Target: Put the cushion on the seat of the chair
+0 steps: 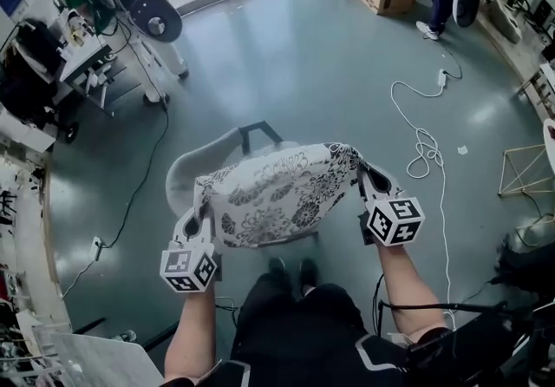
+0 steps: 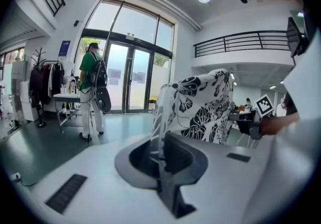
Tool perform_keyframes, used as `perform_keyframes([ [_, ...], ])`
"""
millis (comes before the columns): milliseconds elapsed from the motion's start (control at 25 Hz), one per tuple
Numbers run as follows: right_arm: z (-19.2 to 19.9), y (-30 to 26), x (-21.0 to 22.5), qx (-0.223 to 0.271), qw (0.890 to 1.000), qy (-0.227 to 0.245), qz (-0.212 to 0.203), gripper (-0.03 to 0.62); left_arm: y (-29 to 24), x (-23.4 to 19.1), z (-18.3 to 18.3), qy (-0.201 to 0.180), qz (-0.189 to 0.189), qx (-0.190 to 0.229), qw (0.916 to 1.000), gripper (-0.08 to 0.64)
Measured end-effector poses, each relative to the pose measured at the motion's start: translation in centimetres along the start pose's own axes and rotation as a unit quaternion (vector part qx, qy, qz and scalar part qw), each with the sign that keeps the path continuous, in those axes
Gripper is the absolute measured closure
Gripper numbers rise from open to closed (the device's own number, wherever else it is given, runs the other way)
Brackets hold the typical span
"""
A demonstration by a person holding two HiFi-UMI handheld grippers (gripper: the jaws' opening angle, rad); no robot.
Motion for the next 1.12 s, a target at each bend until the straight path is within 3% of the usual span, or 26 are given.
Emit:
perform_keyframes([
  [240,3.3,-2.2,1.0,-0.036,0.999,0.008,0.011,0.577,-2.8,-0.9,3.8,0.002,-0.021,-0.048,0.9986,0.538],
  [520,6.9,-4.1,2.0,-0.092,0.995,0.014,0.029,0.577,-4.9,-1.9,7.0,-0.005,-0.010,-0.081,0.9966,0.538],
  [1120,14.8,-11.5,2.9,-0.203,0.975,0.042,0.077,0.577,-11.6,-6.2,16.9,0.027,-0.014,-0.186,0.9820,0.538],
])
Point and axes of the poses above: the fingertips, and each gripper's own axes: y backward along the fingers, x to its right, z out of its underside, the point moved 9 cm from there along y, backward along the fingers, and after that the axes turned 10 degrees about x, right-handed, at the moved point
